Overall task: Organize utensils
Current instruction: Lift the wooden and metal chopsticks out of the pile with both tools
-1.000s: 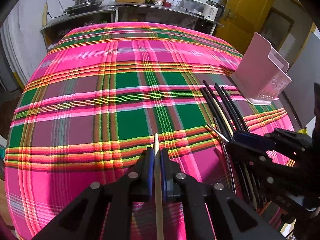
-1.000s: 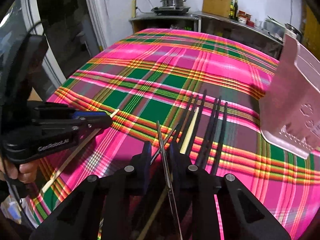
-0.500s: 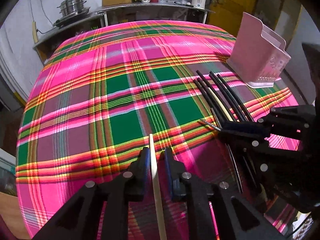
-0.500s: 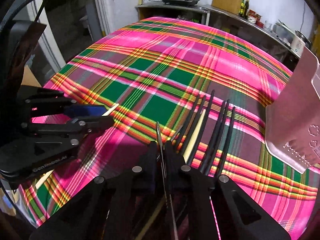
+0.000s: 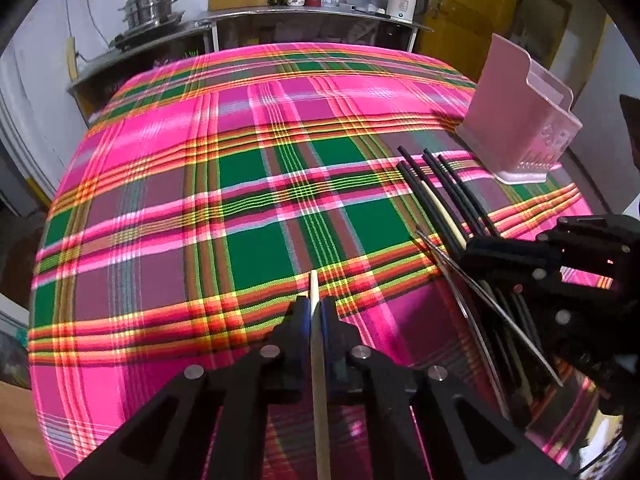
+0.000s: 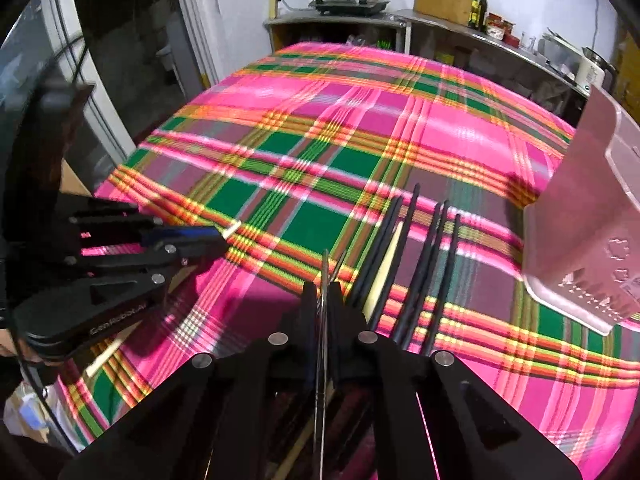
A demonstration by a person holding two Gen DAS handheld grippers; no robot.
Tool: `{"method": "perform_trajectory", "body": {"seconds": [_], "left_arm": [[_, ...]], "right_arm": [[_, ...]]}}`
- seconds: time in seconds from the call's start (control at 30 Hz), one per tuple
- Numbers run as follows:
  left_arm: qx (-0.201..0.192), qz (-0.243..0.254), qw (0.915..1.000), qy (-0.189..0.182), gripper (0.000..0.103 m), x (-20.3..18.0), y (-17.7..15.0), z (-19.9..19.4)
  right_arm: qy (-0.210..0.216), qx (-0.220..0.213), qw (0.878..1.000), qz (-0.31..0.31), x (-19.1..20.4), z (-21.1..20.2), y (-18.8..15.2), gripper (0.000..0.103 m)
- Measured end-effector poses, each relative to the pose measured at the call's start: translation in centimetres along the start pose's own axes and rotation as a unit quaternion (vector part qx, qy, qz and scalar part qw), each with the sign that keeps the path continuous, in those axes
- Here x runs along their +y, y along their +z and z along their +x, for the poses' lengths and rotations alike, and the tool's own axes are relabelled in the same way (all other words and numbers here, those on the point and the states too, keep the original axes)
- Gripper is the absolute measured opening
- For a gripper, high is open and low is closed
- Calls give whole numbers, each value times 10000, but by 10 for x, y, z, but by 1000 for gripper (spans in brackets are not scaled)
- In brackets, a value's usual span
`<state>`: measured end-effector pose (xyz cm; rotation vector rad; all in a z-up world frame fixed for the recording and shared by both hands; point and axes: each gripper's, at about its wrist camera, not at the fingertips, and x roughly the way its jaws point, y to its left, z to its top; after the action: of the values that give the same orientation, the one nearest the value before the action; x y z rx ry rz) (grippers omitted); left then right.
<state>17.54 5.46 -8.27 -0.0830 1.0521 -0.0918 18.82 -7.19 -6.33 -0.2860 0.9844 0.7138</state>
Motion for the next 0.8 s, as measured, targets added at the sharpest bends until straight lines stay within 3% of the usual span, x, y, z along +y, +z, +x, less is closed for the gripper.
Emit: {"method": "perform_trajectory", "body": {"seconds": [0.23,0.53,0.8], "left_arm": [[-65,-5,9999,-92,5,1,2,-10],[83,-37,9999,-137,5,2,-3,-3],[135,-81,9998,-147,6,4,-5,0]], "right_arm": [[76,-139,9998,136,-7,-10,2,4],[273,207,9994,-59,0,7,-5,8],[152,343,9993,-35,-6,15,-7,8]]}}
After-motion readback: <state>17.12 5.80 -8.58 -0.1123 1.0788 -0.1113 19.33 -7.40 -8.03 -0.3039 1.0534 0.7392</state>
